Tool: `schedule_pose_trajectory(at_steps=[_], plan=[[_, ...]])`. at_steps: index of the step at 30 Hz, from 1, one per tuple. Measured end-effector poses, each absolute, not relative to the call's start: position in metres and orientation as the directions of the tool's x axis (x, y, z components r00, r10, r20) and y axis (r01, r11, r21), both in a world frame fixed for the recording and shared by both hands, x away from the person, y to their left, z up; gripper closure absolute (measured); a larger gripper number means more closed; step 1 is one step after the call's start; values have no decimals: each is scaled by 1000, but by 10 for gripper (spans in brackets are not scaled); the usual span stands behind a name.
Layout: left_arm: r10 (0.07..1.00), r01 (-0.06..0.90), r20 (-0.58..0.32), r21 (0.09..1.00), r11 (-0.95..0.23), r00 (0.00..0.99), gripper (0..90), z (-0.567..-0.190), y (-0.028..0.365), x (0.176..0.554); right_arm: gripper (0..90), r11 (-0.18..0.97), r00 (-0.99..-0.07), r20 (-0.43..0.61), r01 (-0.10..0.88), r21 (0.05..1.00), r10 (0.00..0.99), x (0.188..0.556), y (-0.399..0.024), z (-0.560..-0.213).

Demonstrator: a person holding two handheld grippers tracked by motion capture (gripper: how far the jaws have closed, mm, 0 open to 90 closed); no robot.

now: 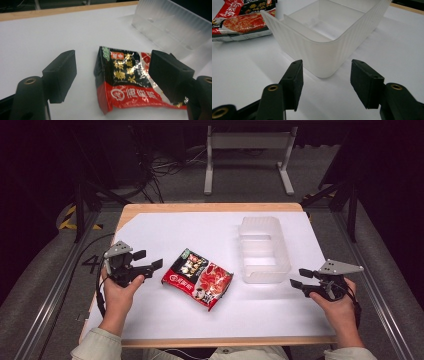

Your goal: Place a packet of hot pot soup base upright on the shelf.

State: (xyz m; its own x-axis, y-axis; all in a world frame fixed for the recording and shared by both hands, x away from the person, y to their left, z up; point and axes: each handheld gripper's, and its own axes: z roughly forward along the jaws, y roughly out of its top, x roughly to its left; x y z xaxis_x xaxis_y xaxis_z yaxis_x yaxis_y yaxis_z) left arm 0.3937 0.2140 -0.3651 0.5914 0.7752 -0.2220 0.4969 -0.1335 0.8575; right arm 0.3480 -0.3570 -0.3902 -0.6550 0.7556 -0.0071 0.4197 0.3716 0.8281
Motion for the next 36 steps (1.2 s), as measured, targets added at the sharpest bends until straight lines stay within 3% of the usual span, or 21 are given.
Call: schedule_pose_trajectory(at_steps=[10,14,23,36], plan=[[776,496,-229,860,-123,588,225,-365,208,405,432,369,-657,5,429,825,754,349,-358,-394],[693,541,-346,838,-76,632,214,-378,208,412,422,370,-654,-3,423,827,756,349,-357,-395],[755,581,-292,802,-141,586,228,-400,200,417,416,378,-661,-9,418,826,750,349,-355,-395],[770,635,-295,752,-178,565,266,-423,189,422,399,379,-663,-14,410,829,748,350,-355,-395]])
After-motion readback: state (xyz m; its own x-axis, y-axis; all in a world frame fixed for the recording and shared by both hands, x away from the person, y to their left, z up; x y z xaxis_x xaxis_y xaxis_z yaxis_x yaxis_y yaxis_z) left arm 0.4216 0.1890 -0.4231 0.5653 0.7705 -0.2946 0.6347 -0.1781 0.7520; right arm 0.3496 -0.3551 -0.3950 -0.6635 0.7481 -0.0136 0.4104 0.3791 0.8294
